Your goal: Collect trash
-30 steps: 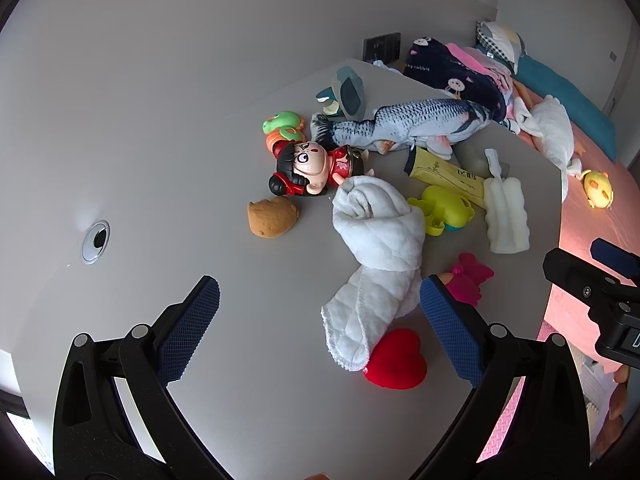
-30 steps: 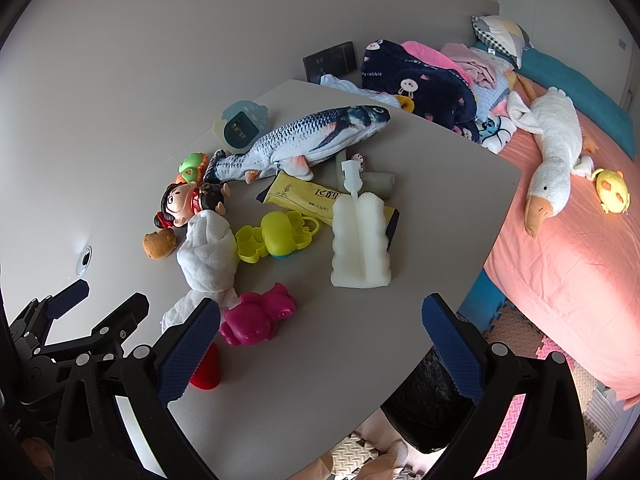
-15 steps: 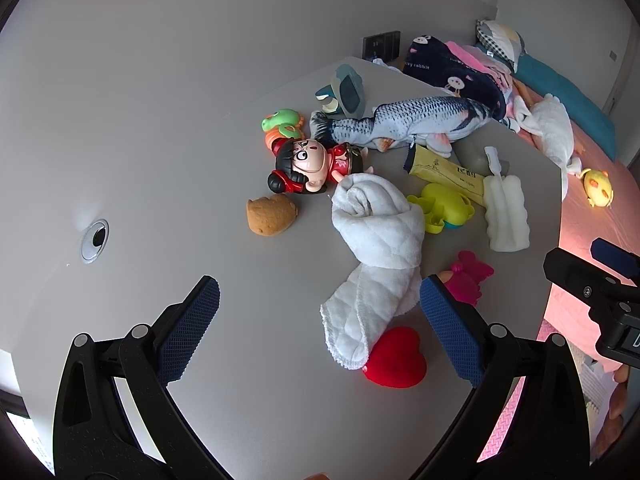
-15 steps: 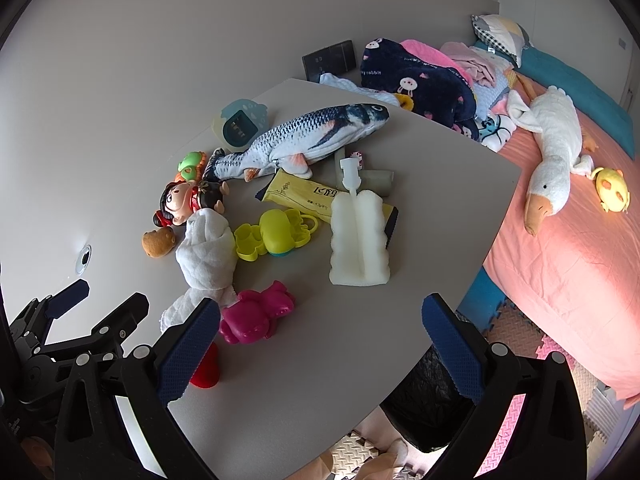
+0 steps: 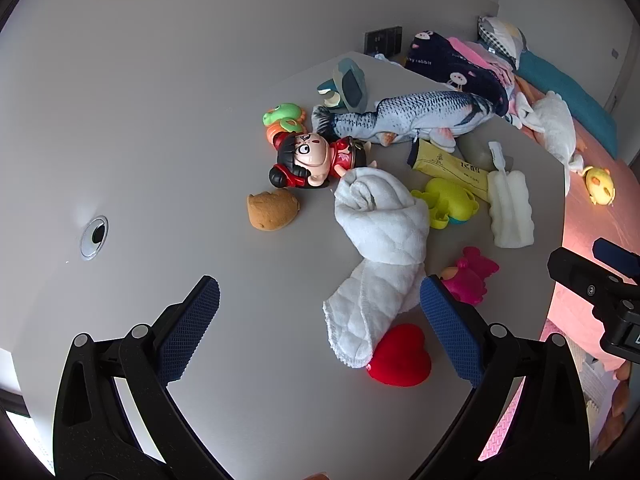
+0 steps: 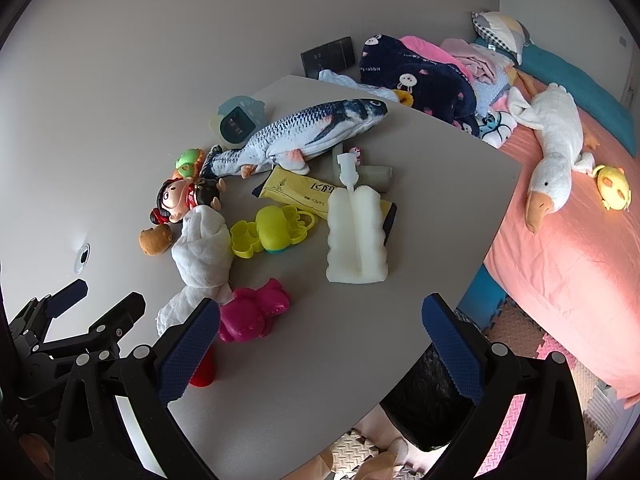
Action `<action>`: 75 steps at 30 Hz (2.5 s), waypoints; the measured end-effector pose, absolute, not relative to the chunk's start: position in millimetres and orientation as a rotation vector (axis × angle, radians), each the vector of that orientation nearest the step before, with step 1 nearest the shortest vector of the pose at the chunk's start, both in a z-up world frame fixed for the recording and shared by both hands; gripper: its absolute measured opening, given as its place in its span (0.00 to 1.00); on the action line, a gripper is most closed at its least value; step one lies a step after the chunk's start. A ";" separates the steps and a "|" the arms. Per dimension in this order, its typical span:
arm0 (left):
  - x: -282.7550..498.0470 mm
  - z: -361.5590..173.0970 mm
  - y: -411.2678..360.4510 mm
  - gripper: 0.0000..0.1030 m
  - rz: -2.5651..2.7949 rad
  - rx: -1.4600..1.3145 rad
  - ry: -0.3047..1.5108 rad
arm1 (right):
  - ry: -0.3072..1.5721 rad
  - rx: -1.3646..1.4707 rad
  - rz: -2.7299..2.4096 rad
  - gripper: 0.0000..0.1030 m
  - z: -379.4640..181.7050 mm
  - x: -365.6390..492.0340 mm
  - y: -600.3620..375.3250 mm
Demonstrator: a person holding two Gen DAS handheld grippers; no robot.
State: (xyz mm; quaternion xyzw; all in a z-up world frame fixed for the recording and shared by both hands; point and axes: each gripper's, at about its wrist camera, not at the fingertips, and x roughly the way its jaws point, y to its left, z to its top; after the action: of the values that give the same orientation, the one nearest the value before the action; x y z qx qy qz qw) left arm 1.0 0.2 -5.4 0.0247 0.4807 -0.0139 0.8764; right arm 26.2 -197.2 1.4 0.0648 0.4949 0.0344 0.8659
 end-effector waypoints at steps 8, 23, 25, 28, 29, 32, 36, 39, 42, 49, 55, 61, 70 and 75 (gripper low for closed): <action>-7.1 -24.0 10.9 0.94 -0.024 0.048 1.050 | 1.063 0.139 0.138 0.98 -8.9 27.3 -191.0; -22.4 -37.3 31.0 0.94 -0.003 0.011 1.090 | 1.135 0.114 0.246 0.85 -49.9 49.3 -160.2; -25.5 -39.7 30.6 0.94 0.000 0.005 1.097 | 1.136 0.109 0.257 0.85 -53.0 52.7 -157.7; -29.9 -43.9 30.3 0.94 0.008 -0.003 1.109 | 1.133 0.089 0.280 0.83 -56.0 55.7 -150.6; -31.3 -45.2 30.7 0.94 0.011 -0.007 1.113 | 1.133 0.080 0.290 0.80 -57.0 56.4 -147.9; -35.3 -48.3 32.3 0.94 0.023 -0.020 1.125 | 1.141 0.057 0.326 0.73 -60.5 56.0 -139.5; -40.6 -49.6 32.9 0.94 0.036 -0.039 1.129 | 1.143 -0.038 0.351 0.44 -65.4 51.3 -128.7; -45.0 -51.1 30.9 0.94 0.044 -0.047 1.134 | 1.145 -0.042 0.375 0.39 -65.0 49.7 -129.9; -48.1 -53.4 25.9 0.94 0.047 -0.055 1.138 | 1.138 -0.015 0.397 0.39 -64.9 49.0 -136.2; -51.1 -51.6 8.7 0.94 0.020 -0.080 1.134 | 1.121 0.037 0.404 0.38 -57.3 50.3 -152.9; -43.5 -56.3 -7.7 0.94 0.031 -0.144 1.127 | 1.082 0.048 0.389 0.38 -37.6 50.4 -168.8; -38.9 -68.9 -13.4 0.79 0.070 -0.231 1.151 | 1.065 0.038 0.384 0.38 -28.5 42.4 -184.0; -27.2 -69.0 -36.2 0.68 0.103 -0.174 1.139 | 1.053 0.051 0.375 0.38 -24.0 40.8 -205.2; -21.1 -66.8 -38.2 0.38 0.086 -0.147 1.117 | 1.047 0.065 0.386 0.38 -21.0 39.0 -211.8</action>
State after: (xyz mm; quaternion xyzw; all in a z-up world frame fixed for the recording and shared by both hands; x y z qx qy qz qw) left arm -21.1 -38.2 -66.8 -0.0696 0.5295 0.0406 0.8445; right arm 39.0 -211.8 -21.0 0.0308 0.4965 0.1829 0.8480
